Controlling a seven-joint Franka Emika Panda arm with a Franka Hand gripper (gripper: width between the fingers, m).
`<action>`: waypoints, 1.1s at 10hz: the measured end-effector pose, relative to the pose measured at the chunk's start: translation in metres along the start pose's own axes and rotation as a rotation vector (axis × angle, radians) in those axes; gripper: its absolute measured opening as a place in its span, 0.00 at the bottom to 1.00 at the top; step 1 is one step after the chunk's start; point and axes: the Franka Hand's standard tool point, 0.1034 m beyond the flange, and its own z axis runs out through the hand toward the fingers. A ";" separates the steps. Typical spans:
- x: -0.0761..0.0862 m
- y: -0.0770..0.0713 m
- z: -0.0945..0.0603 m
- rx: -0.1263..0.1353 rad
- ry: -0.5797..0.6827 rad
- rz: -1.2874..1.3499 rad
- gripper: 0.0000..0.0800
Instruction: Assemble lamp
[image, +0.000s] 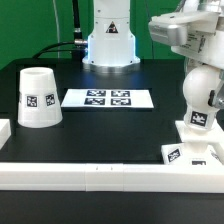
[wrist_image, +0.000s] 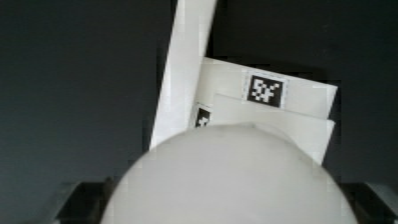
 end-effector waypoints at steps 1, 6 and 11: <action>-0.001 -0.002 0.000 -0.002 0.001 0.041 0.72; -0.006 -0.011 0.003 0.007 0.018 0.453 0.72; -0.002 -0.012 0.003 0.018 0.018 0.807 0.72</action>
Offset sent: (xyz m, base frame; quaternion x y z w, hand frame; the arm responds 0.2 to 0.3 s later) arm -0.0144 0.0000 -0.0024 0.0103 0.0537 0.3102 0.9491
